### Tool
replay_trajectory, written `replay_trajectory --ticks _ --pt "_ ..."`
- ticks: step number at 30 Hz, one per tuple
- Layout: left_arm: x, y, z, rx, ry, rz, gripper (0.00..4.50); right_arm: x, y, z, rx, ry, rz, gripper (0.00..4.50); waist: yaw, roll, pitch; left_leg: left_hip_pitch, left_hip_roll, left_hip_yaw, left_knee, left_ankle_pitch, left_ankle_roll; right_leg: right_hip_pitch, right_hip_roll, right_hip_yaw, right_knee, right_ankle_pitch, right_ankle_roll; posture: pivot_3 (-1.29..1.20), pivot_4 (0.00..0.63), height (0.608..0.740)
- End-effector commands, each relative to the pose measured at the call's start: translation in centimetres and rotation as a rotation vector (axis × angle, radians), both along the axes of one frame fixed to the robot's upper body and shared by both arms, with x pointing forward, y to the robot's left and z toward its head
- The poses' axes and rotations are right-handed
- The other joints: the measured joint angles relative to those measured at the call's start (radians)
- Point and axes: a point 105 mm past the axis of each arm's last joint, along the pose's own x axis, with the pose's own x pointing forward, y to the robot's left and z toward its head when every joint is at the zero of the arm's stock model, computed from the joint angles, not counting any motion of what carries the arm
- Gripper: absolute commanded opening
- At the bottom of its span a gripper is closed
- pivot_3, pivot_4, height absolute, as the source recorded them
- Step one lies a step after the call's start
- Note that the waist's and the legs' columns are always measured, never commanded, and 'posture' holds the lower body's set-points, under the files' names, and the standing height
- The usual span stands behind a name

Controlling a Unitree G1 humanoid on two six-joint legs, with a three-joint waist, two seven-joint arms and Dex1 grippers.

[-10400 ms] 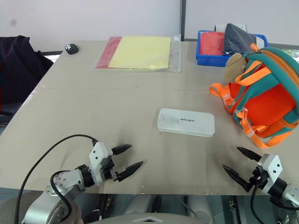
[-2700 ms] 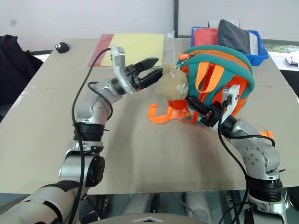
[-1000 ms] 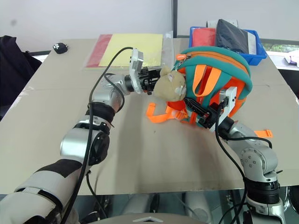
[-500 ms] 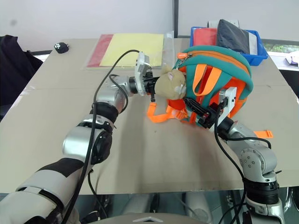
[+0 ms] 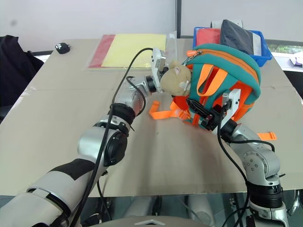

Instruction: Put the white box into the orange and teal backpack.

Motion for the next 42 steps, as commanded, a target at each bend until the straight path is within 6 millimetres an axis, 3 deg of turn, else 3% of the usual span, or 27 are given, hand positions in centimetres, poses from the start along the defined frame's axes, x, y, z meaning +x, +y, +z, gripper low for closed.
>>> replay_trajectory --ticks 1,6,9,10,11,14,17,18,25,28,34,40,42 --pt "-0.6 2.4 3.9 -0.112 -0.069 -0.026 0.02 -0.8 0.3 0.9 -0.002 -0.051 0.012 0.00 -0.003 0.000 0.000 0.000 0.000 0.000 0.000 0.000 0.000 0.000 0.000 0.000 0.000 0.000 0.000 0.00 0.150 0.740" --pt "-0.8 7.9 4.4 -0.122 -0.025 0.052 0.02 -0.9 0.2 0.7 -0.002 -0.049 0.005 0.00 -0.008 0.001 0.000 0.002 0.002 0.000 -0.001 0.000 0.000 0.000 0.000 0.003 0.001 0.000 0.000 0.00 0.150 0.740" --pt "-2.1 9.2 4.1 -0.078 -0.012 0.057 0.74 -0.9 0.2 0.6 -0.002 -0.044 0.008 0.00 -0.004 0.000 0.000 0.002 0.002 0.000 -0.001 0.000 0.000 0.000 0.000 0.002 0.001 0.000 0.000 0.00 0.150 0.740" --pt "-2.5 9.5 4.1 -0.068 -0.010 0.080 1.31 -0.9 0.2 0.5 -0.003 -0.042 0.010 0.00 0.000 0.000 0.000 0.001 0.002 0.000 -0.001 0.000 0.000 0.000 0.000 0.002 0.000 0.000 0.000 0.00 0.150 0.740" --pt "-2.7 9.6 4.1 -0.064 -0.007 0.096 1.52 -0.9 0.3 0.5 -0.004 -0.041 0.013 0.00 0.003 0.000 0.000 0.001 0.001 -0.002 0.000 0.000 0.000 0.000 0.000 0.001 0.000 0.000 0.000 0.00 0.150 0.740" --pt "-4.1 9.1 4.7 -0.071 -0.003 0.088 2.93 -0.8 0.3 0.5 -0.004 -0.041 0.017 0.00 0.006 0.000 0.000 0.000 0.000 -0.004 0.001 0.000 0.000 0.000 -0.002 0.000 0.000 0.000 0.000 0.00 0.150 0.740" --pt "-6.3 7.0 4.5 -0.011 -0.060 0.049 4.25 -0.7 0.2 0.5 -0.003 -0.041 0.017 0.00 0.002 0.000 0.000 0.000 0.000 -0.004 0.001 0.000 0.000 0.000 -0.004 0.000 -0.001 0.000 0.000 0.00 0.150 0.740" --pt "-6.7 6.2 4.0 0.020 -0.064 0.052 4.48 -0.7 0.3 0.5 -0.003 -0.040 0.018 0.00 0.001 0.000 0.000 0.001 0.000 -0.004 0.000 0.000 0.000 0.000 -0.004 0.000 0.000 0.000 0.000 0.00 0.150 0.740" --pt "-6.3 4.2 0.8 0.154 0.002 0.118 4.48 -0.8 0.3 0.6 -0.001 -0.041 0.015 0.00 -0.002 0.001 -0.001 0.002 0.000 -0.003 0.000 0.000 0.000 0.001 -0.002 0.002 0.001 0.000 0.000 0.00 0.150 0.740" --pt "-5.6 3.5 0.6 0.165 0.000 0.158 4.48 -0.9 0.3 0.6 0.001 -0.043 0.013 0.00 0.000 0.001 -0.001 0.002 0.000 -0.003 0.000 0.000 0.000 0.000 -0.002 0.002 0.001 0.000 0.000 0.00 0.150 0.740" --pt "-7.0 2.7 -0.2 0.185 0.025 0.076 4.48 -0.8 0.3 0.7 0.001 -0.050 0.002 0.00 0.001 0.001 -0.001 0.002 0.000 -0.003 0.000 0.000 0.000 0.000 -0.003 0.002 0.000 0.000 0.000 0.00 0.150 0.740" --pt "-6.2 4.2 0.8 0.137 0.019 0.103 2.05 -0.9 0.2 0.7 -0.005 -0.049 0.000 0.00 0.002 0.001 -0.001 0.002 0.000 -0.003 0.000 0.000 0.000 0.000 -0.003 0.002 0.000 0.000 0.000 0.00 0.150 0.740" --pt "-4.7 5.6 1.9 0.095 0.001 0.197 1.27 -0.9 0.2 0.7 -0.005 -0.049 0.000 0.00 0.002 0.001 -0.001 0.002 0.000 -0.003 0.000 0.000 0.000 0.001 -0.003 0.002 0.000 0.000 0.000 0.00 0.150 0.740"
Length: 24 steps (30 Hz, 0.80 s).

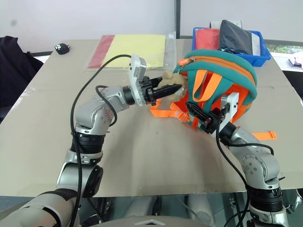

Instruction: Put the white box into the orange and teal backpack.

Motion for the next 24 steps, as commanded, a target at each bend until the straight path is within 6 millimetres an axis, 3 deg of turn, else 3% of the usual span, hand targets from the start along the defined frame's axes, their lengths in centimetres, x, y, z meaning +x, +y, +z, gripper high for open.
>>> replay_trajectory --ticks 1,4,6,11,13,16,19,21,24 --pt "1.8 2.1 3.1 -0.078 -0.101 0.118 1.02 -0.5 0.0 1.3 0.005 -0.059 0.000 0.00 -0.001 0.000 0.000 0.000 0.000 0.000 0.000 0.000 0.000 0.000 0.000 0.000 0.000 0.000 0.000 0.00 0.150 0.740" --pt "4.3 4.4 3.9 -0.111 -0.111 0.277 0.93 -0.6 0.0 1.2 0.004 -0.056 0.001 0.00 -0.004 0.000 0.000 0.000 0.000 0.000 0.000 0.000 0.000 0.000 0.000 0.000 0.000 0.000 0.000 0.00 0.150 0.740" --pt "5.9 5.5 3.3 -0.099 -0.085 0.377 0.93 -0.6 -0.1 1.2 0.005 -0.053 0.000 0.00 -0.004 0.000 0.000 0.000 0.000 0.000 0.000 0.000 0.000 0.000 0.000 0.000 0.000 0.000 0.000 0.00 0.150 0.740" --pt "7.1 3.6 0.3 -0.022 -0.063 0.386 0.93 -0.6 0.0 1.4 0.009 -0.065 0.008 0.00 0.003 0.000 0.000 0.000 0.000 0.000 0.000 0.000 0.000 0.000 0.000 0.000 0.000 0.000 0.000 0.00 0.150 0.740" --pt "8.0 3.9 -0.5 -0.010 -0.043 0.441 0.93 -0.7 0.0 2.3 0.033 -0.088 0.009 0.00 0.005 0.000 0.000 -0.001 -0.002 -0.001 0.001 0.000 0.000 0.000 0.000 -0.001 -0.001 0.000 0.000 0.00 0.150 0.740" --pt "9.5 5.3 -4.0 0.132 0.031 0.549 0.93 -0.9 -0.3 3.3 0.089 -0.110 0.021 0.00 0.001 0.000 0.000 -0.001 -0.002 -0.001 0.000 0.000 0.000 0.000 -0.001 -0.001 0.000 0.000 0.000 0.00 0.150 0.740" --pt "8.4 4.6 -8.7 0.354 0.079 0.428 0.93 -1.0 -0.3 2.8 0.074 -0.104 0.023 0.00 -0.004 0.000 0.000 0.001 -0.001 0.000 -0.001 0.000 0.000 0.000 0.000 0.000 0.001 0.000 0.000 0.00 0.150 0.740" --pt "8.1 4.4 -10.2 0.422 0.090 0.395 0.93 -0.9 -0.2 2.7 0.070 -0.101 0.024 0.00 -0.003 0.000 0.000 0.001 -0.001 0.000 -0.001 0.000 0.000 0.000 0.002 0.000 0.001 0.000 0.000 0.00 0.150 0.740" --pt "8.6 5.9 -12.7 0.597 0.099 0.458 0.93 -0.9 0.1 2.7 0.077 -0.101 0.028 0.00 0.001 -0.001 -0.002 0.000 -0.002 0.000 0.000 0.000 0.000 0.000 0.002 -0.001 0.000 0.000 0.000 0.00 0.150 0.740"
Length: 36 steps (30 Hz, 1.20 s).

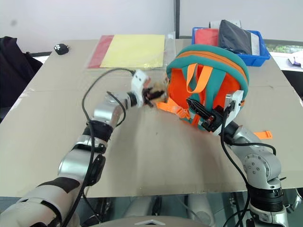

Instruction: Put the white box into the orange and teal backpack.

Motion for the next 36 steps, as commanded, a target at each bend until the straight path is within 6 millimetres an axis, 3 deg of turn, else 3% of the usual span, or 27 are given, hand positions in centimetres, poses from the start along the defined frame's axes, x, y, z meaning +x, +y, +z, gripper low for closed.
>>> replay_trajectory --ticks 1,4,6,8,11,13,16,18,19,24,27,30,31,33,36 --pt "-0.1 2.6 -4.8 0.311 0.086 0.041 0.93 -0.6 0.4 1.6 0.018 -0.079 0.011 0.00 0.001 0.000 -0.001 0.000 0.000 0.000 0.000 0.000 0.000 0.000 0.000 0.000 0.000 0.000 0.000 0.00 0.150 0.740" --pt "0.0 2.4 -4.7 0.337 0.069 0.017 0.93 -0.5 0.4 1.6 0.018 -0.079 0.013 0.00 -0.003 0.000 -0.009 0.001 0.000 0.000 -0.001 0.000 0.000 0.001 0.000 0.001 0.000 0.000 0.000 0.00 0.150 0.740" --pt "0.0 1.0 -2.6 0.208 0.013 -0.041 0.93 -0.5 0.4 1.6 0.017 -0.080 0.011 0.00 -0.004 0.002 -0.010 0.003 0.000 0.002 -0.002 0.000 0.000 0.001 0.000 0.004 0.001 0.000 0.000 0.00 0.150 0.740" --pt "-0.7 -0.1 -0.8 0.110 -0.025 -0.123 2.04 -0.5 0.3 1.6 0.015 -0.081 0.010 0.00 -0.004 0.002 -0.010 0.003 0.001 0.001 -0.002 0.000 0.000 0.001 0.000 0.004 0.001 0.000 0.000 0.00 0.150 0.740" --pt "-1.5 -0.1 1.5 -0.027 -0.057 -0.163 3.43 -0.5 0.1 1.7 0.011 -0.083 0.006 0.00 -0.003 0.002 -0.010 0.002 0.001 0.001 -0.002 0.000 0.000 0.000 0.000 0.003 0.001 0.000 0.000 0.00 0.150 0.740" --pt "-3.0 0.9 4.9 -0.234 -0.128 -0.213 4.47 -0.5 -0.4 1.7 0.015 -0.082 0.006 0.00 -0.004 0.001 -0.010 0.000 0.000 0.001 -0.001 0.000 0.000 -0.001 -0.002 0.003 0.000 0.000 0.000 0.00 0.150 0.740" --pt "-5.8 3.8 6.8 -0.398 -0.120 -0.252 4.47 -0.3 -1.1 1.5 0.012 -0.058 -0.008 0.00 -0.007 0.001 -0.010 -0.002 0.001 0.000 -0.001 0.000 0.000 -0.003 -0.002 0.004 0.000 0.000 0.000 0.00 0.150 0.740" --pt "-7.8 5.7 6.3 -0.408 -0.072 -0.263 4.50 -0.1 -1.7 1.3 0.001 -0.037 -0.018 0.71 -0.009 0.001 -0.010 -0.001 0.002 -0.001 -0.002 0.000 0.000 -0.003 -0.002 0.006 0.000 0.000 0.000 0.00 0.150 0.740" --pt "-8.6 6.5 5.7 -0.389 -0.047 -0.254 4.50 -0.2 -2.0 1.0 -0.025 -0.033 -0.015 0.82 -0.009 0.002 -0.010 0.000 0.002 -0.001 -0.002 0.000 0.000 -0.003 -0.002 0.007 0.000 0.000 0.000 0.00 0.150 0.740" --pt "-12.1 8.9 2.5 -0.245 0.040 -0.217 4.50 -1.5 -3.8 0.6 -0.146 -0.072 -0.012 2.84 0.006 0.002 -0.010 0.001 0.001 -0.002 -0.002 0.000 0.000 -0.001 -0.002 0.007 -0.001 0.000 0.000 0.00 0.150 0.740" --pt "-14.1 9.1 0.8 -0.193 0.081 -0.204 4.50 -2.8 -5.3 0.8 -0.245 -0.156 -0.035 4.46 0.017 0.002 -0.010 0.000 0.000 -0.003 -0.002 0.000 0.000 -0.001 -0.003 0.007 -0.003 0.000 0.000 0.00 0.150 0.740" --pt "-16.2 8.6 -1.1 -0.148 0.136 -0.197 4.50 -4.8 -7.1 -2.2 -0.457 -0.140 -0.029 4.46 0.028 0.002 -0.010 0.000 0.001 -0.002 -0.004 -0.001 0.001 0.000 -0.003 0.007 -0.003 0.000 0.000 0.00 0.150 0.740" --pt "-17.0 8.5 -2.3 -0.115 0.149 -0.191 4.50 -5.9 -8.0 -4.3 -0.506 -0.079 -0.019 4.46 0.029 0.002 -0.010 0.000 0.001 -0.002 -0.004 -0.001 0.001 0.000 -0.003 0.007 -0.004 0.000 0.000 0.00 0.150 0.740" --pt "-17.9 8.3 -4.1 -0.054 0.132 -0.160 4.50 -7.4 -9.6 -7.0 -0.566 -0.022 -0.046 4.46 0.032 0.002 -0.010 0.001 0.001 -0.002 -0.005 -0.001 0.001 0.001 -0.003 0.007 -0.005 0.000 0.000 0.00 0.150 0.740" --pt "-19.0 7.7 -5.7 -0.112 0.142 -0.100 4.50 -8.3 -11.4 -9.8 -0.610 -0.022 -0.182 4.46 0.030 0.002 -0.010 0.003 0.001 0.000 -0.005 -0.001 0.001 0.003 -0.003 0.010 -0.004 0.000 0.000 0.00 0.150 0.740"
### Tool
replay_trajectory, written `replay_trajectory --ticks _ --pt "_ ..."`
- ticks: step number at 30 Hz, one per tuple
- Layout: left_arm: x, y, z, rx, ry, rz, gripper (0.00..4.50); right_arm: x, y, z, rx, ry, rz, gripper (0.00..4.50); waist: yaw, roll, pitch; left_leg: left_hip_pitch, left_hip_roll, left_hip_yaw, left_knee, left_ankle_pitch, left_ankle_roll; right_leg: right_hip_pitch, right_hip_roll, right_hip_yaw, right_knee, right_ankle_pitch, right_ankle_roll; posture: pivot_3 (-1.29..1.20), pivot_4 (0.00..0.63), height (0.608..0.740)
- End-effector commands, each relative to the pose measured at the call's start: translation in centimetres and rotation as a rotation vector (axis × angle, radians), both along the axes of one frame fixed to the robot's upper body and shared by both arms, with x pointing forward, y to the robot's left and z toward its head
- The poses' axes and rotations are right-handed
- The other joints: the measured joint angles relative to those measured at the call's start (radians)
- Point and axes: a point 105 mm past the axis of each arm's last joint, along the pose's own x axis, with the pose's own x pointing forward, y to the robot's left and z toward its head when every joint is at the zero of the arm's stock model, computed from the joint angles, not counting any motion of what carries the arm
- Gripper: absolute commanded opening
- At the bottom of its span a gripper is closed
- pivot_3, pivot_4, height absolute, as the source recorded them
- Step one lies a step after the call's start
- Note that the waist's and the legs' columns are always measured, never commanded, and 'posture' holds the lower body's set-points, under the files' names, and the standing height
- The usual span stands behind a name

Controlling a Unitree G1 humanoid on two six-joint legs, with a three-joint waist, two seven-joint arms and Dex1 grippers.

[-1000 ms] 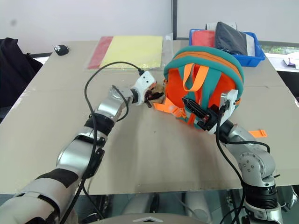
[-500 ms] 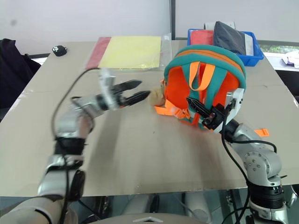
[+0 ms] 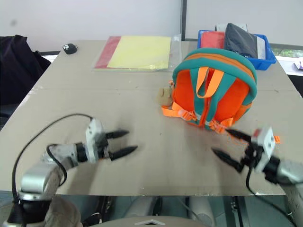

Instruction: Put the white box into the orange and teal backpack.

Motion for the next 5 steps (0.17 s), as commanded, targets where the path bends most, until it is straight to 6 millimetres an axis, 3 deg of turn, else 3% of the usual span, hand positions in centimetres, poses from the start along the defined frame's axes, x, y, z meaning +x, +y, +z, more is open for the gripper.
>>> replay_trajectory --ticks 1,3,5 --pt "-0.7 -1.0 -0.6 -0.003 -0.078 0.040 4.50 -0.5 -1.4 -1.3 -0.076 -0.133 -0.105 4.46 -0.004 0.001 0.001 0.003 0.000 0.001 0.000 0.000 0.000 0.003 0.000 0.001 0.001 0.000 0.000 0.00 0.150 0.740" --pt "-1.6 -1.4 -1.8 0.007 -0.075 0.049 4.50 -1.2 -1.4 -2.2 -0.022 -0.122 -0.139 4.46 -0.006 0.004 0.002 0.021 0.002 0.005 -0.008 -0.003 0.005 0.017 0.001 0.005 -0.002 -0.001 0.000 0.00 0.150 0.740" --pt "-2.3 -2.1 -2.2 -0.012 -0.078 0.048 4.50 -1.3 -1.5 -3.0 0.024 -0.093 -0.184 4.46 -0.006 0.004 0.002 0.028 0.003 0.009 -0.014 -0.004 0.006 0.021 0.001 0.008 -0.004 -0.001 0.000 0.00 0.150 0.740"
